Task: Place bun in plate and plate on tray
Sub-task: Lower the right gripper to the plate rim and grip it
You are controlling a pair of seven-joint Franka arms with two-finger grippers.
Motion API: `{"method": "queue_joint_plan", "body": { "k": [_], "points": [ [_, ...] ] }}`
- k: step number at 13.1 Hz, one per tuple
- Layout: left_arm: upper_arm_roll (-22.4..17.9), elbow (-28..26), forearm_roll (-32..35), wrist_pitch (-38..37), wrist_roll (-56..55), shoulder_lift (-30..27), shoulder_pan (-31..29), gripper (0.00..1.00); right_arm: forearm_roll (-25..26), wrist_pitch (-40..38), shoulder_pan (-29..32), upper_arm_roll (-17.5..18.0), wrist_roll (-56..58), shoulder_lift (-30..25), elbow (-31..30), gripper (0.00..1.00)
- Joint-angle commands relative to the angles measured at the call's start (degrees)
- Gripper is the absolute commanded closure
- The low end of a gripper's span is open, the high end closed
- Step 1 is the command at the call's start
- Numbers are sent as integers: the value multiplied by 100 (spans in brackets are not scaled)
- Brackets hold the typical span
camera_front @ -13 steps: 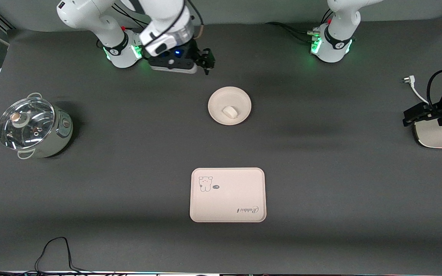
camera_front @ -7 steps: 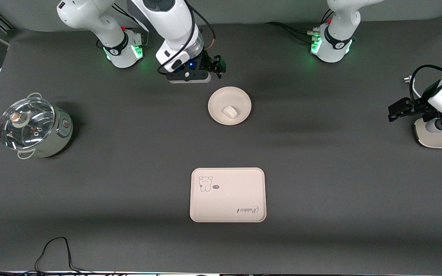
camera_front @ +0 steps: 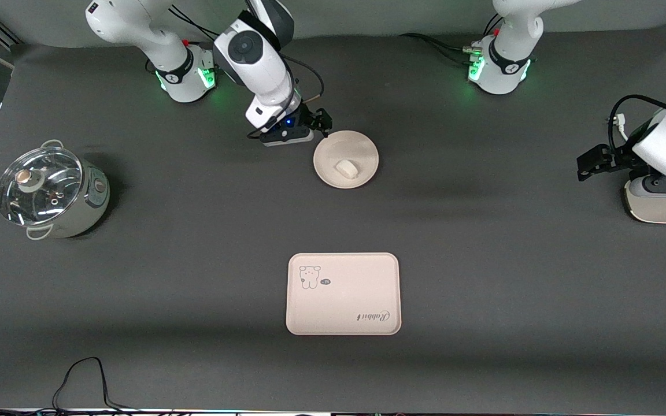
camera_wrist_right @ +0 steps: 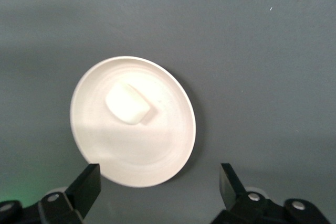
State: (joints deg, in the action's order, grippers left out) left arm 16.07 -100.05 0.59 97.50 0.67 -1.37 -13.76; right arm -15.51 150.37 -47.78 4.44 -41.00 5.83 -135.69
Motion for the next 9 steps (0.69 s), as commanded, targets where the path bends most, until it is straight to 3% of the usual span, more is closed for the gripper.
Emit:
{"method": "queue_joint_plan", "body": {
  "k": [1, 6, 9],
  "points": [
    [-34, -111, 38, -11, 4, -145, 66, 0, -154, 789, -12, 145, 110, 732, 7, 0],
    [-43, -120, -24, 15, 4, -118, 49, 0, -163, 1739, -152, 224, -21, 1612, -37, 0],
    [-43, -120, -33, 50, -5, -100, 49, 0, -189, 1680, -135, 224, -31, 1632, -46, 1]
  ]
}}
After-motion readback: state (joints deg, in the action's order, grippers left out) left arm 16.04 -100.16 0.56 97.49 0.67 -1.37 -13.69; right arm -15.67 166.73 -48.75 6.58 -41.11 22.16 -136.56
